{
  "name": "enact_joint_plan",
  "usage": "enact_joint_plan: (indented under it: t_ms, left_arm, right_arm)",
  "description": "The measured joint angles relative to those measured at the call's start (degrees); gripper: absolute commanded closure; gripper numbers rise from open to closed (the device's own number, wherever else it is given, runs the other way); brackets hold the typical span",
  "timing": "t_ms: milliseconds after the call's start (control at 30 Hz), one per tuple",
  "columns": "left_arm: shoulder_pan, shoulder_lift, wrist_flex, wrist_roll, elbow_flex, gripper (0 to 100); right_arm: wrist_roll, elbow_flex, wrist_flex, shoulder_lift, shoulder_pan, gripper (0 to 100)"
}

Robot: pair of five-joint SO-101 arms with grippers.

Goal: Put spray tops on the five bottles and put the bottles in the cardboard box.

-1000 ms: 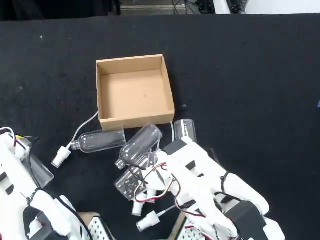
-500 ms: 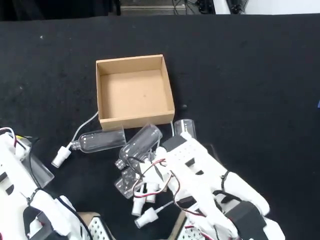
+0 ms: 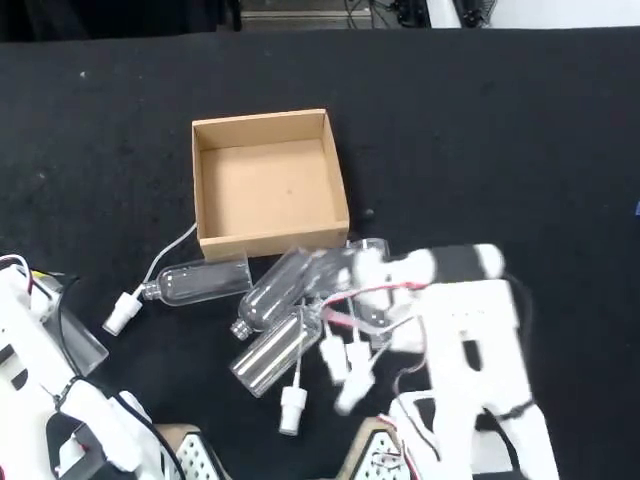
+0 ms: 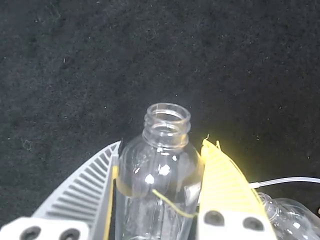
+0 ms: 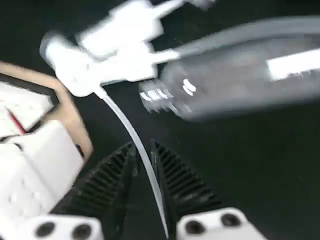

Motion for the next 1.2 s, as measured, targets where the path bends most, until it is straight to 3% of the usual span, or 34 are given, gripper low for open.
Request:
enact_joint_plan:
  t_ms: [300, 467, 600, 767, 933, 1067, 1200]
  left_arm:
    - [0.0, 0.0, 0.0, 0.0, 0.0, 97]
    - [0.0, 0.0, 0.0, 0.0, 0.0, 97]
    - [0.0, 0.0, 0.0, 0.0, 0.0, 97]
    - [0.0, 0.0, 0.0, 0.0, 0.0, 97]
    - [0.0, 0.0, 0.0, 0.0, 0.0, 97]
    - [0.0, 0.0, 0.0, 0.0, 0.0, 97]
    - [0.0, 0.0, 0.0, 0.0, 0.0, 97]
  right_arm:
    - [9.23, -11.25, 0.18, -0.09, 24.44, 98.8]
    - [10.02, -12.31, -3.08, -0.09, 32.44, 98.8]
    - [6.33, -7.91, -7.03, -0.09, 34.02, 98.3]
    - [-5.01, -8.0, -0.53, -0.09, 23.38, 97.7]
    - [-18.37, -9.85, 5.89, -0.18, 1.23, 81.9]
    - [-26.99, -3.69, 0.09, -0.35, -15.12, 79.6]
    - [-29.36, 7.74, -10.46, -0.35, -23.21, 81.5]
